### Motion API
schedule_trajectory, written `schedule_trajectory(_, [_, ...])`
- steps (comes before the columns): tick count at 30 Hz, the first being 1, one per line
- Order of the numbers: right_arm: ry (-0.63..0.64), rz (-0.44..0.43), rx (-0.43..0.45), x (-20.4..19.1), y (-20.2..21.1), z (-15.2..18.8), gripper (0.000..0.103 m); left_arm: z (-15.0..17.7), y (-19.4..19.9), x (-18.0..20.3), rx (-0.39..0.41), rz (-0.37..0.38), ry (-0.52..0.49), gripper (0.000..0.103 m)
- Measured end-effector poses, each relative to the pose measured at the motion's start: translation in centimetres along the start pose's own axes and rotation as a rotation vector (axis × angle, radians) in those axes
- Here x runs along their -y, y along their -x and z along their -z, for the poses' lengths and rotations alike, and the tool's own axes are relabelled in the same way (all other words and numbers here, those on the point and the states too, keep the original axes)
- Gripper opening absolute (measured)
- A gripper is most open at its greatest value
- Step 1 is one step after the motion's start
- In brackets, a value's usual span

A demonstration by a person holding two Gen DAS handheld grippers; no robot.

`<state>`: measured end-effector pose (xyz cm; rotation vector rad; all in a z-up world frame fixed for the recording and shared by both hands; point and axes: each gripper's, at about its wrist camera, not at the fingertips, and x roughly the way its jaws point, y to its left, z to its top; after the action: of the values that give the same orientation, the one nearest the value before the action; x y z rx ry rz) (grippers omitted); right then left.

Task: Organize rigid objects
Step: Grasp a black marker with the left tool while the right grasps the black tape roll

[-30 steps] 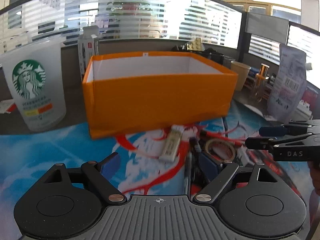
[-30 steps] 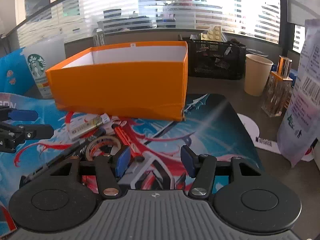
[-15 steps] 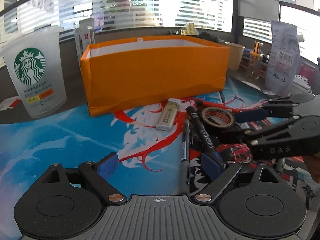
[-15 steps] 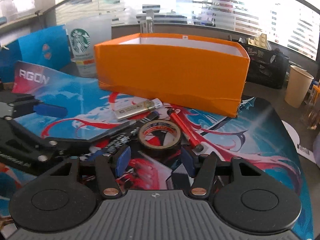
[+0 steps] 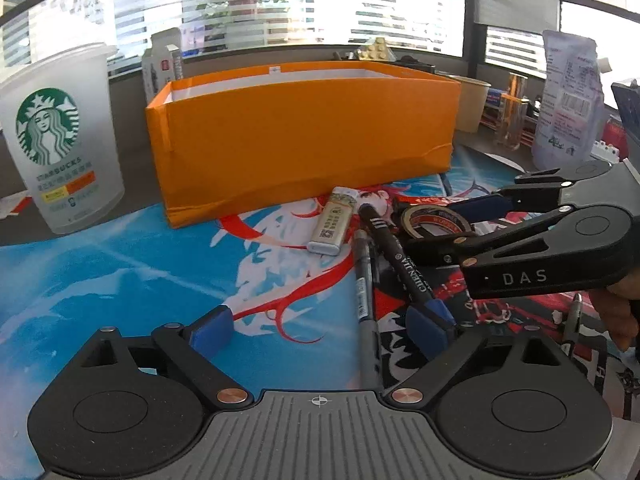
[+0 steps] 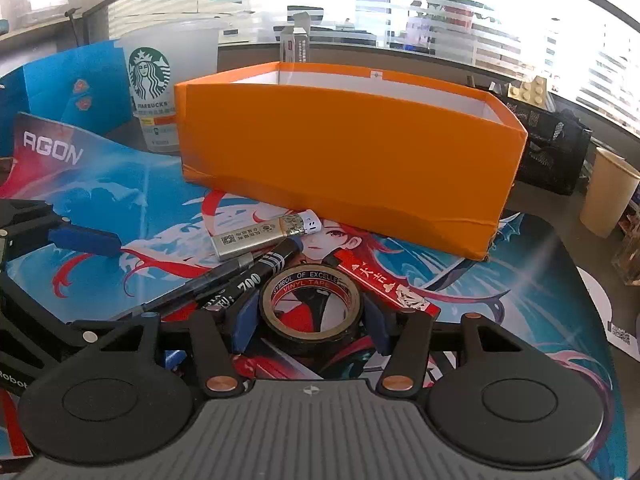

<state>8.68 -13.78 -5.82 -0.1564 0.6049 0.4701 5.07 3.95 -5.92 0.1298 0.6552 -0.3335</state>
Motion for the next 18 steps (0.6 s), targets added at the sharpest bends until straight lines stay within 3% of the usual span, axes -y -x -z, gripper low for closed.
schedule_trajectory(2, [-0.010, 0.001, 0.000, 0.0, 0.2, 0.1, 0.052, 0.0, 0.0, 0.3, 0.002, 0.023, -0.013, 0.093])
schedule_trajectory(11, [-0.039, 0.016, 0.002, 0.5, 0.8, 0.5, 0.052, -0.2, 0.2, 0.9, 0.031, 0.032, -0.018, 0.057])
schedule_trajectory(16, [-0.061, 0.021, 0.006, 0.5, 1.0, 0.7, 0.052, -0.3, 0.1, 1.9, 0.046, 0.025, -0.047, 0.011])
schedule_trajectory(18, [-0.067, 0.019, 0.006, 0.4, 1.1, 0.7, 0.052, -0.3, 0.1, 2.3, 0.046, 0.019, -0.064, 0.008])
